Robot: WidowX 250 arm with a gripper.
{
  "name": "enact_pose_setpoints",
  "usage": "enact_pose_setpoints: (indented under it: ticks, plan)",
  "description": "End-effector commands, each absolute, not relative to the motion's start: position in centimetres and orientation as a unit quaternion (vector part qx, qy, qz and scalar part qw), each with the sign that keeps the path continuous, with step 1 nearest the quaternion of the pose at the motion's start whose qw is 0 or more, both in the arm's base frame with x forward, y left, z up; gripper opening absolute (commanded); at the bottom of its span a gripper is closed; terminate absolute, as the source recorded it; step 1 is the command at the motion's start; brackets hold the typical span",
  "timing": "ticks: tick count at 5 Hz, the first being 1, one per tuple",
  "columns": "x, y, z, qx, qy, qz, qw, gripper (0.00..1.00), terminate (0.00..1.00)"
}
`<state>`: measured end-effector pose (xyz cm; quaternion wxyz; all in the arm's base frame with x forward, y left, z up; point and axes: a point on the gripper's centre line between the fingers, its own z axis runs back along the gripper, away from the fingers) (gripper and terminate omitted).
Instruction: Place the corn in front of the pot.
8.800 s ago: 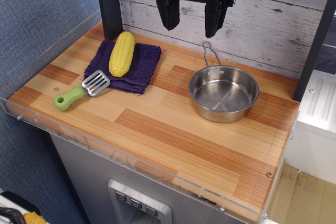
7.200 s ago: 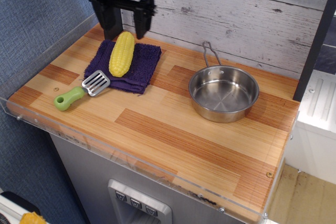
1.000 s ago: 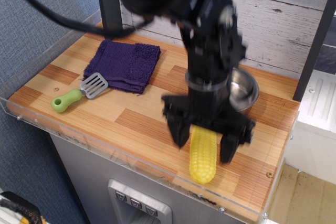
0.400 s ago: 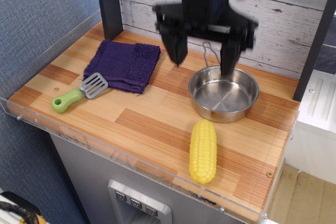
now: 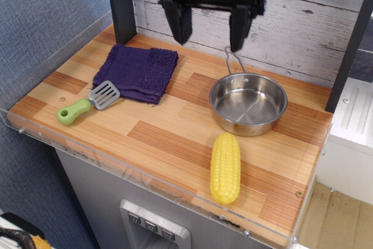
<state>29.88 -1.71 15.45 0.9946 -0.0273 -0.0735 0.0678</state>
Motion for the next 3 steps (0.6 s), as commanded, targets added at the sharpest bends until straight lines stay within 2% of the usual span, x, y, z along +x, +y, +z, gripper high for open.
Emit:
enact_pose_setpoints:
  ticks: [1,2,3]
  plan:
    - [30.18,-0.36,16.56,-0.040,-0.083,0.064,0.994,1.00,0.00]
    - [30.18,-0.36,16.56,-0.040,-0.083,0.064,0.994,1.00,0.00]
    - [30.18,-0.36,16.56,-0.040,-0.083,0.064,0.994,1.00,1.00]
